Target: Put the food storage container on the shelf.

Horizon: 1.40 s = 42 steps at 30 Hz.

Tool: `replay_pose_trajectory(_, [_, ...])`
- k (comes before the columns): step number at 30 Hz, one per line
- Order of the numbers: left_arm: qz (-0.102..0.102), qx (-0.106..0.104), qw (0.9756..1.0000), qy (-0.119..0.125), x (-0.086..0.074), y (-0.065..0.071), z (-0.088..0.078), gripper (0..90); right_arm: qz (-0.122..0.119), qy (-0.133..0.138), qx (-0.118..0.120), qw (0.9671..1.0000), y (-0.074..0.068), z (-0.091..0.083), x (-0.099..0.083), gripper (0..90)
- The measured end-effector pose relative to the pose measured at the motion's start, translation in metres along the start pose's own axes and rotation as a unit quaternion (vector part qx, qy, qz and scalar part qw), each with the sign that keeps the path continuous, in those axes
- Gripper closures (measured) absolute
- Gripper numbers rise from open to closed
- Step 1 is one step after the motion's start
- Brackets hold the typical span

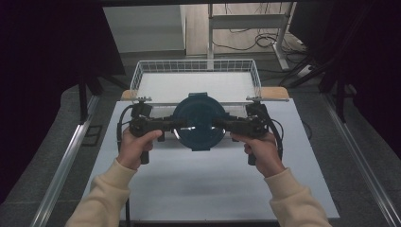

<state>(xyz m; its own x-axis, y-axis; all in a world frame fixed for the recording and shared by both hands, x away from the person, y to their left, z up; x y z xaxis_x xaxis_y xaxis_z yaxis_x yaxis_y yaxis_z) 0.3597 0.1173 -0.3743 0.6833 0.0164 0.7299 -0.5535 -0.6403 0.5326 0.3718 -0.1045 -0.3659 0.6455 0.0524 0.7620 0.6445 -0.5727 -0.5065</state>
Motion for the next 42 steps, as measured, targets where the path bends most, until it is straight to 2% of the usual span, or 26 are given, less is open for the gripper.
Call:
replay_pose_trajectory(9, [0.012,0.012,0.9998,0.013,0.056,0.0,-0.005,40.4,-0.01,0.02,0.009,0.9997,0.0,0.003,0.052,37.9])
replay_pose_trajectory(12, [0.013,0.01,0.9998,0.014,0.073,-0.005,-0.004,40.4,-0.013,0.023,0.009,0.9996,0.003,0.007,0.071,37.9])
replay_pose_trajectory(14, [0.005,0.005,0.9999,0.012,0.085,-0.011,-0.001,40.4,-0.017,0.023,0.006,0.9996,0.005,0.009,0.082,37.9])
replay_pose_trajectory(17, [0.002,0.002,0.9999,0.01,0.094,-0.017,0.001,40.4,-0.016,0.02,0.003,0.9997,0.009,0.014,0.095,37.8])
replay_pose_trajectory(26, [-0.011,0.001,0.9999,0.002,0.109,-0.029,0.01,40.4,-0.009,0.013,0.001,0.9999,0.021,0.023,0.11,37.8])
replay_pose_trajectory(32, [-0.025,0.004,0.9997,-0.005,0.11,-0.042,0.02,40.4,0.015,0.007,0.002,0.9999,0.034,0.033,0.112,37.6])
replay_pose_trajectory(37, [-0.05,0.009,0.9987,-0.01,0.11,-0.052,0.032,40.2,0.044,-0.011,-0.005,0.999,0.05,0.045,0.109,35.8])
replay_pose_trajectory(39, [-0.054,0.006,0.9984,-0.013,0.112,-0.057,0.034,40.3,0.055,-0.002,-0.004,0.9985,0.052,0.046,0.11,35.9])
replay_pose_trajectory(42, [-0.08,-0.004,0.9967,-0.012,0.114,-0.063,0.037,40.1,0.07,0.003,-0.01,0.9975,0.055,0.049,0.111,35.9])
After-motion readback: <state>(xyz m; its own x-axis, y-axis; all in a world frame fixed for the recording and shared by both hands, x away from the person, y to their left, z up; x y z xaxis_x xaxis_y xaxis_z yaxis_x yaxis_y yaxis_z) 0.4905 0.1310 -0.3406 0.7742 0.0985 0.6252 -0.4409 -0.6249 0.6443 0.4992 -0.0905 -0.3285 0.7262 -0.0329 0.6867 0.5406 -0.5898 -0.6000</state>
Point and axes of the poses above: each handheld gripper's, and its own axes: z roughly forward along the jaws, x roughly out of its top, y roughly to its right, the point moved 6 cm from there along z, roughly forward along the jaws, and after that the axes turned 4 degrees about x, right-handed, at the moved point
